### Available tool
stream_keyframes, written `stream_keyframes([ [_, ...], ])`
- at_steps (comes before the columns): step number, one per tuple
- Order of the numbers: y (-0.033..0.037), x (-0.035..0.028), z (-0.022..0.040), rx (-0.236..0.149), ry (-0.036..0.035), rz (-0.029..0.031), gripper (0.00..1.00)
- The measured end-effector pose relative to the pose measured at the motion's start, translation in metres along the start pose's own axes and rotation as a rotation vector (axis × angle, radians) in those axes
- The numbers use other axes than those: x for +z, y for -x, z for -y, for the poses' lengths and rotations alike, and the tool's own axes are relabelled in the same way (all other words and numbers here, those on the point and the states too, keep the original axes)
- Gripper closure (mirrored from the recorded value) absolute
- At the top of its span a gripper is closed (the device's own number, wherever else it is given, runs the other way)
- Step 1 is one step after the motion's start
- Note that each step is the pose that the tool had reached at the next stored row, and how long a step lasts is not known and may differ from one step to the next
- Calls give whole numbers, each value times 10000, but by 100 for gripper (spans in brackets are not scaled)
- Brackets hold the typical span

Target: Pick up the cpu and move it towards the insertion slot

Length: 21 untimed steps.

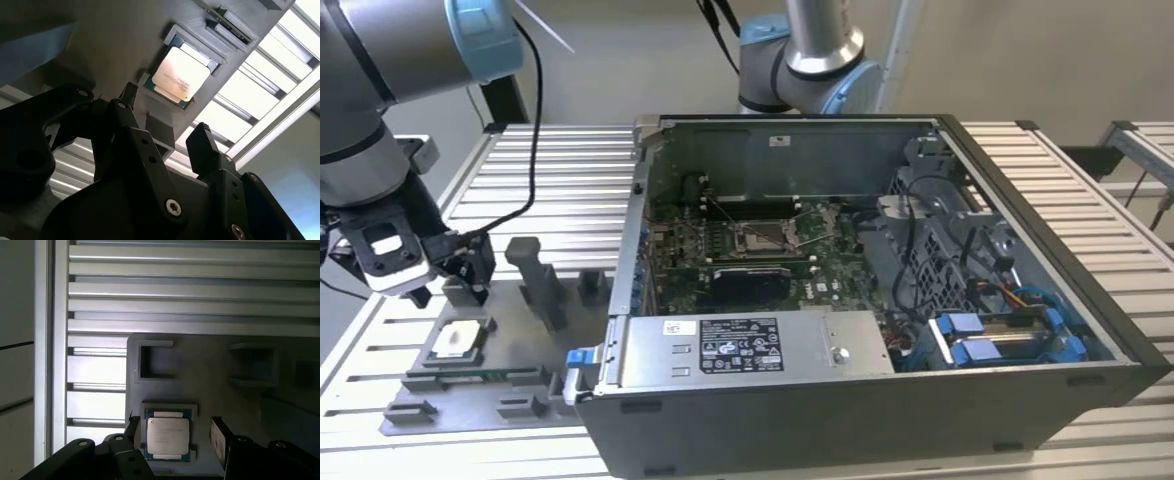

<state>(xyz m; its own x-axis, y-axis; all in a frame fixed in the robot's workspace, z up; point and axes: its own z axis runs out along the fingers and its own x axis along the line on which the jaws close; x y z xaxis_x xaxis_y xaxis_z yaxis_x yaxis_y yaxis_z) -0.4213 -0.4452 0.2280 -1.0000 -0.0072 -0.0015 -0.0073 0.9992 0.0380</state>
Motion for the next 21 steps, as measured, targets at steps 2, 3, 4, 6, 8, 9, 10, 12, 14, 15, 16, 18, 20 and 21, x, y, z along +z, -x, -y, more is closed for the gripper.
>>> stream_keyframes([
  [2,-5,18,2,0,1,1,0],
  [3,-8,27,4,0,1,2,0],
  [4,-11,36,6,0,1,2,0],
  [6,-16,55,10,0,2,3,0],
  [8,-21,72,18,1,2,2,0],
  [9,-22,82,25,0,1,1,0],
  [10,-22,92,32,1,1,2,0],
  [12,-23,112,48,1,1,1,0],
  [14,-24,133,67,0,1,2,0],
  [15,-24,143,75,0,1,1,0],
  [16,-24,153,84,0,1,2,0],
  [18,-25,175,99,1,1,2,0],
  [20,-26,196,110,0,2,3,0],
  [21,-27,206,116,0,1,1,0],
])
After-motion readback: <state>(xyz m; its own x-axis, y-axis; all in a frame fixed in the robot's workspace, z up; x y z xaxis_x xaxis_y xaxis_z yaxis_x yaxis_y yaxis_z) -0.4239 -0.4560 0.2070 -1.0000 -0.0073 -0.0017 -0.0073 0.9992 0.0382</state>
